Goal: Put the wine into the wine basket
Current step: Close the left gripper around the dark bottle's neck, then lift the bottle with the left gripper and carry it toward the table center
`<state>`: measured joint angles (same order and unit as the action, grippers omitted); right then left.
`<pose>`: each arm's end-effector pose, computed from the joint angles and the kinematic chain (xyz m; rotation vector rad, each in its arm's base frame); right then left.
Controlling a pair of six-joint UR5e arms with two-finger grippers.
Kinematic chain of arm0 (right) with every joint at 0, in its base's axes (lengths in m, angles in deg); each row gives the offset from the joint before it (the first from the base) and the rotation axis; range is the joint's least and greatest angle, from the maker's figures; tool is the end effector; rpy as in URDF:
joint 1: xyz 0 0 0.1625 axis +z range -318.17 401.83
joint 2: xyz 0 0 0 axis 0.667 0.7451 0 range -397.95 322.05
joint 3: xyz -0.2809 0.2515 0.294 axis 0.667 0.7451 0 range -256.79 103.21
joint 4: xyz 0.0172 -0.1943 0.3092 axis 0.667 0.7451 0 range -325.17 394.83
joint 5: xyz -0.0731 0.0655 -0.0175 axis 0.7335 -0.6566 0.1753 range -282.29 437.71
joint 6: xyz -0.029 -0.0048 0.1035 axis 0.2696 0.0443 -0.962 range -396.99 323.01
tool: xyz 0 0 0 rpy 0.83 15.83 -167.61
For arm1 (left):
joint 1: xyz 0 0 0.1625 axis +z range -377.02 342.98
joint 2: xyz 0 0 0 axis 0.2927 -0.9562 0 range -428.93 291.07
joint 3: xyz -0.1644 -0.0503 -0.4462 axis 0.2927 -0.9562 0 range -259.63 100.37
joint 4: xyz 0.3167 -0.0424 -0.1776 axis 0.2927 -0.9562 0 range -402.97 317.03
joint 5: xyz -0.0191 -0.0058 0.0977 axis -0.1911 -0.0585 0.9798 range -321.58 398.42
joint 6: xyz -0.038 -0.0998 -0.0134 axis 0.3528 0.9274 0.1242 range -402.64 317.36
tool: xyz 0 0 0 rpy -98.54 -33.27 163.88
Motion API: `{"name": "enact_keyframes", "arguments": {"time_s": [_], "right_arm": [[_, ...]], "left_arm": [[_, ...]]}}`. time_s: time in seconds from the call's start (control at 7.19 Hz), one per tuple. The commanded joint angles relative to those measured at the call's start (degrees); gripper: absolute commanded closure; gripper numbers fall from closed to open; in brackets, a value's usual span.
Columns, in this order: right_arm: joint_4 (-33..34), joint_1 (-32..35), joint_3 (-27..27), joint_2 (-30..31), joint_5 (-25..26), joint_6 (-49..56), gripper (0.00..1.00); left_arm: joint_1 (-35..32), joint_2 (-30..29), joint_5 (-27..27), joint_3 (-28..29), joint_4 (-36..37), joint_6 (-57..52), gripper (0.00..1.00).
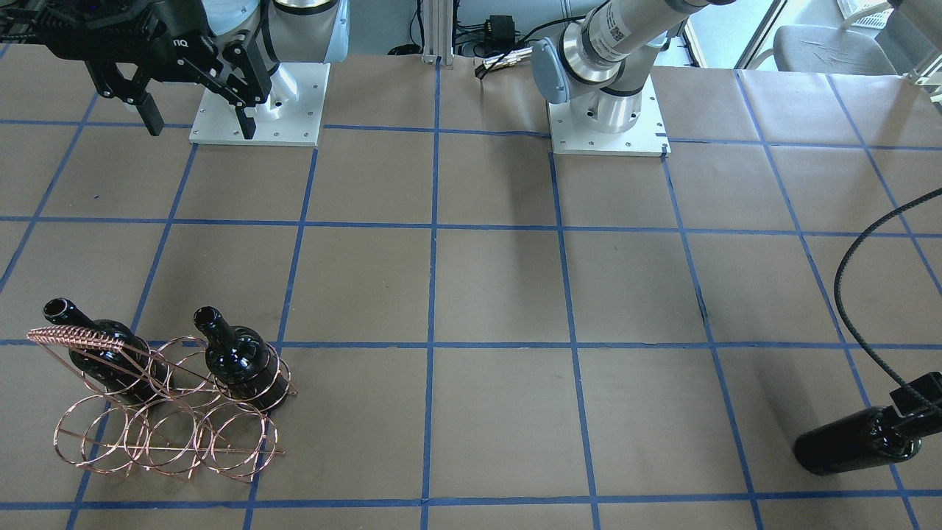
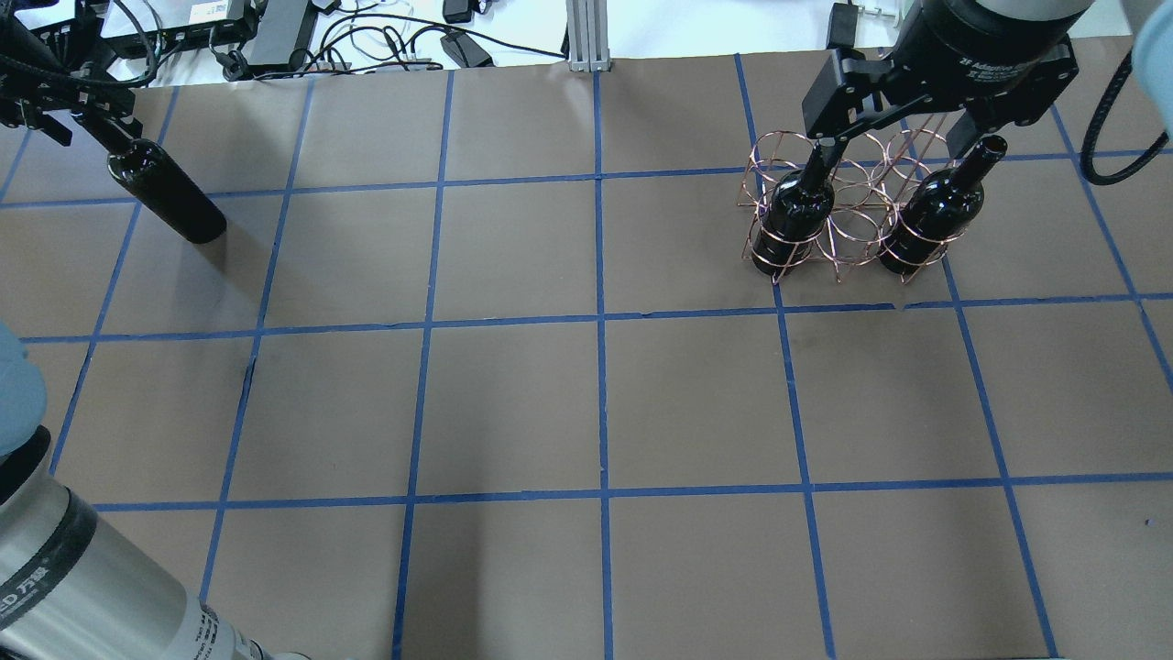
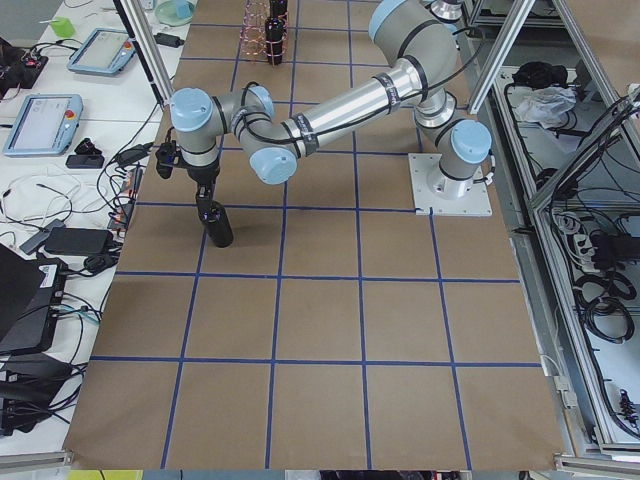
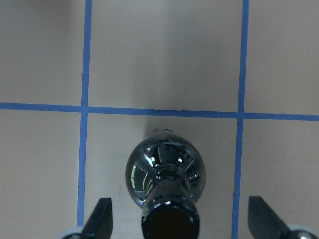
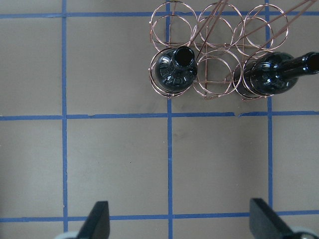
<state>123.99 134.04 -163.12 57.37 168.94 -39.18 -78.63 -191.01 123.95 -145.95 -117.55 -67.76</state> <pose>0.1464 -0.4005 0.5993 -0.0021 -3.1178 0.2229 0.2096 -0.6856 0.4236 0.0816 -3.1180 0.2255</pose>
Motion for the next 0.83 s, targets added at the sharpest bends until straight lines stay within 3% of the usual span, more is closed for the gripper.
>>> {"name": "enact_keyframes", "arguments": {"time_s": [0.0, 0.28, 0.56, 0.7], "right_arm": [[-2.05, 1.04, 0.02, -0.3, -0.35, -0.18, 0.0], [-2.5, 1.48, 0.02, 0.57, -0.44, -0.36, 0.0], [-2.85, 1.75, 0.02, 0.66, -0.35, -0.36, 0.0], [-2.94, 1.84, 0.02, 0.75, -0.35, -0.44, 0.0]], "left_arm": [[-0.09, -0.35, 0.25, -0.04, 2.31, -0.89, 0.05], [0.0, -0.44, 0.51, -0.12, 2.33, -0.9, 0.13], [0.0, -0.44, 0.6, -0.48, 2.33, -1.51, 0.32], [0.0, -0.44, 0.78, -0.48, 2.33, -1.78, 0.81]]}}
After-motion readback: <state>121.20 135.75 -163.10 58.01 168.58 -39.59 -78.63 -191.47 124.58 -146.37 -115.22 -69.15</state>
